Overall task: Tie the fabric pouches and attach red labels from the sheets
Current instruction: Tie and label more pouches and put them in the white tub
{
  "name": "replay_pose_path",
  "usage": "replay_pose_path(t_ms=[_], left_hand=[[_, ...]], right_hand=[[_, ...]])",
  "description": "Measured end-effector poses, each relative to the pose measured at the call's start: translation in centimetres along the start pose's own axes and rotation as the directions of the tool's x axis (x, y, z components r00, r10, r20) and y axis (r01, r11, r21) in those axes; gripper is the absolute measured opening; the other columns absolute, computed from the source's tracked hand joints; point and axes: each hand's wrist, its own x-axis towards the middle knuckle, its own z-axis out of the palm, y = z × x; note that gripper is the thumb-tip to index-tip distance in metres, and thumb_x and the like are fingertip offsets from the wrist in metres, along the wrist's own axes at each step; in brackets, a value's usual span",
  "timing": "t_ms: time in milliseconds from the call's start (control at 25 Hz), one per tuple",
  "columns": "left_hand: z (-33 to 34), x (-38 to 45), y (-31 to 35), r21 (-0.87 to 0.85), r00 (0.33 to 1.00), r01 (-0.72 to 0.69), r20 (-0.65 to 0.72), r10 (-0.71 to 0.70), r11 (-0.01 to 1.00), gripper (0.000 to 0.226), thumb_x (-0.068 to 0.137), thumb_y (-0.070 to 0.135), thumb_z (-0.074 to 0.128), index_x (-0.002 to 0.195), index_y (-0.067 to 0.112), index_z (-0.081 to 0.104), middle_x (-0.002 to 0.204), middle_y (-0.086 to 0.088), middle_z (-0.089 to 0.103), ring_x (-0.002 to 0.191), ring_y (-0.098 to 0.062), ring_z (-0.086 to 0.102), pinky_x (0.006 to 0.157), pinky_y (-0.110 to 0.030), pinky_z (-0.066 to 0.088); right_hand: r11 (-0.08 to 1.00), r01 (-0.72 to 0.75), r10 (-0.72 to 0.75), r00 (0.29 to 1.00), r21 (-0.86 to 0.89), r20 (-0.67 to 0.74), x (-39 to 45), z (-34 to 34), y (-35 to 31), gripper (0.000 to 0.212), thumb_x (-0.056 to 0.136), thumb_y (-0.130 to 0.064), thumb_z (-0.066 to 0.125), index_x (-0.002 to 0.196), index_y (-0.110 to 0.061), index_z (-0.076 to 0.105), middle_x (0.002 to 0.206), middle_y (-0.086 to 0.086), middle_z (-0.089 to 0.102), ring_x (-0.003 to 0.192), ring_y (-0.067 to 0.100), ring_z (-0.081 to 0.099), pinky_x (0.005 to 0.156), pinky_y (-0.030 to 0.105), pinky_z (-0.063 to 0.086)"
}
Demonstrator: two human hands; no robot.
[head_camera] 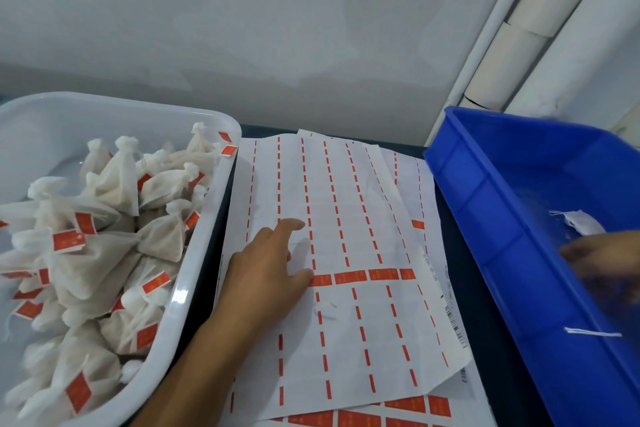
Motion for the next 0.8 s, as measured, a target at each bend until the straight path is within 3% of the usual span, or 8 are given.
replay_pose_path(t_ms=[80, 200, 280, 400, 520, 680, 800], left_hand=[[0.1, 0.0, 0.1, -0.001, 1.0, -0.005, -0.003, 0.005, 1.0, 0.076, 0.078, 0.06, 0.078, 0.138, 0.057, 0.031, 0.121, 0.017, 0.057, 0.099, -0.014, 0.064, 0.09, -0.042, 0.062], [0.4, 0.0, 0.0, -0.004, 1.0, -0.014, -0.009, 0.014, 1.0, 0.074, 0.079, 0.06, 0.077, 0.137, 0.056, 0.032, 0.119, 0.018, 0.057, 0.098, -0.013, 0.063, 0.091, -0.042, 0.061], [0.4, 0.1, -0.1, 0.0, 1.0, -0.011, -0.011, 0.011, 1.0, 0.073, 0.079, 0.059, 0.077, 0.137, 0.056, 0.033, 0.116, 0.018, 0.056, 0.094, -0.012, 0.062, 0.09, -0.04, 0.061], [0.4, 0.2, -0.2, 0.0, 1.0, -0.009, -0.015, 0.009, 1.0, 0.073, 0.079, 0.059, 0.077, 0.137, 0.056, 0.033, 0.111, 0.02, 0.054, 0.092, -0.011, 0.061, 0.089, -0.038, 0.061], [0.5, 0.3, -0.3, 0.002, 1.0, -0.015, -0.021, 0.015, 1.0, 0.072, 0.079, 0.06, 0.076, 0.137, 0.056, 0.034, 0.111, 0.02, 0.053, 0.092, -0.011, 0.061, 0.089, -0.037, 0.061], [0.7, 0.4, -0.3, 0.012, 1.0, -0.02, -0.02, 0.02, 1.0, 0.071, 0.08, 0.059, 0.076, 0.137, 0.055, 0.035, 0.109, 0.021, 0.052, 0.088, -0.009, 0.059, 0.091, -0.037, 0.06], [0.7, 0.4, -0.2, 0.011, 1.0, -0.019, -0.022, 0.019, 1.0, 0.07, 0.08, 0.06, 0.076, 0.137, 0.055, 0.035, 0.107, 0.022, 0.052, 0.084, -0.008, 0.058, 0.09, -0.036, 0.06]], right_hand=[[0.993, 0.051, -0.043, 0.996, 0.103, -0.075, 0.2, 0.5, 0.0, 0.032, 0.091, -0.016, 0.073, 0.121, -0.01, 0.065, 0.112, 0.026, 0.074, 0.091, 0.041, 0.075, 0.078, 0.05, 0.059], [0.961, 0.169, -0.112, 0.96, 0.217, -0.256, -0.3, 1.2, -1.4, 0.026, 0.097, -0.02, 0.069, 0.117, -0.004, 0.063, 0.074, 0.013, 0.072, 0.054, 0.023, 0.068, 0.052, 0.029, 0.051], [0.947, 0.221, -0.149, 0.945, 0.234, -0.289, -0.8, 1.5, -2.4, 0.019, 0.097, -0.017, 0.069, 0.112, -0.006, 0.067, 0.067, 0.012, 0.07, 0.046, 0.016, 0.062, 0.042, 0.023, 0.046], [0.92, 0.246, -0.155, 0.943, 0.305, -0.293, -1.6, 2.1, -3.4, 0.015, 0.095, -0.007, 0.07, 0.108, -0.001, 0.071, 0.074, 0.016, 0.074, 0.05, 0.016, 0.066, 0.042, 0.023, 0.05], [0.846, 0.293, -0.152, 0.934, 0.445, -0.325, -2.2, 2.7, -4.1, 0.017, 0.093, -0.007, 0.072, 0.105, 0.004, 0.073, 0.085, 0.017, 0.077, 0.063, 0.021, 0.073, 0.051, 0.026, 0.057], [0.685, 0.323, -0.122, 0.935, 0.653, -0.334, -2.4, 2.8, -4.6, 0.028, 0.099, -0.002, 0.058, 0.124, 0.009, 0.065, 0.118, 0.023, 0.073, 0.098, 0.034, 0.073, 0.07, 0.034, 0.058], [0.525, 0.321, -0.054, 0.937, 0.788, -0.345, -2.4, 3.0, -4.7, 0.031, 0.103, 0.0, 0.049, 0.132, 0.006, 0.057, 0.125, 0.022, 0.066, 0.089, 0.029, 0.068, 0.062, 0.033, 0.062]])
